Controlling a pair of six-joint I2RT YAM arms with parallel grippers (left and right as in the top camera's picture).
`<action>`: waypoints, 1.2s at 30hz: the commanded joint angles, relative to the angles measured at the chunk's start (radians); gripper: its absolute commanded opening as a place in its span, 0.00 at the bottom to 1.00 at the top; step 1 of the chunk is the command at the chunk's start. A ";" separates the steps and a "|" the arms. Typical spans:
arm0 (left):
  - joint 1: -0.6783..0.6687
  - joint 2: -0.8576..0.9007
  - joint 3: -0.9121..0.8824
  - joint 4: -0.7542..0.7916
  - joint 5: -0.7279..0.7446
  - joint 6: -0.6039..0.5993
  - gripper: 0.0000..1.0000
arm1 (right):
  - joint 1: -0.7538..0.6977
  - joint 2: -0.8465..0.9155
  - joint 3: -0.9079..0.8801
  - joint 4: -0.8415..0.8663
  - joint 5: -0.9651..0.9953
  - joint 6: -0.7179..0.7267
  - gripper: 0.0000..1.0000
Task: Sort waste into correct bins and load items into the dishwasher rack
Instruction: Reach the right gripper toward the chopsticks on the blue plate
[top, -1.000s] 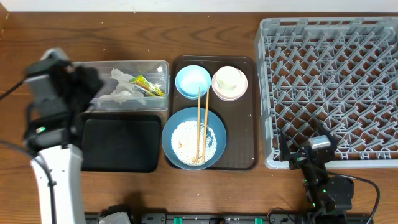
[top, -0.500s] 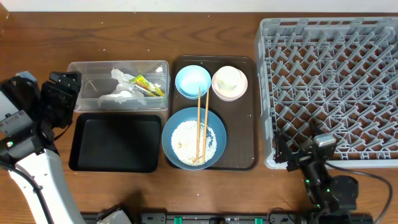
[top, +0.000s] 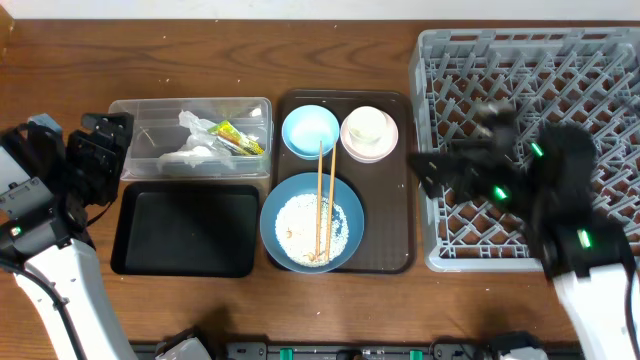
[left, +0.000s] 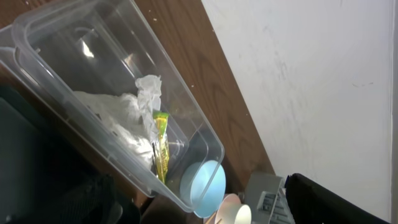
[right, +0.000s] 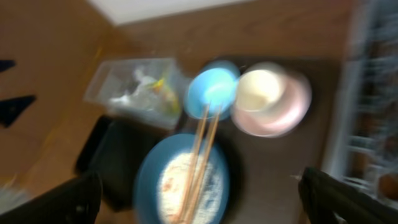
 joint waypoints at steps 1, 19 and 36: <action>0.006 0.001 0.009 -0.001 0.009 -0.002 0.90 | 0.150 0.190 0.148 -0.049 -0.072 0.041 0.99; 0.006 0.001 0.009 -0.001 0.009 -0.002 0.91 | 0.508 0.737 0.203 0.235 0.123 0.173 0.08; 0.006 0.001 0.009 -0.001 0.009 -0.002 0.91 | 0.731 0.764 0.203 0.140 0.811 0.253 0.27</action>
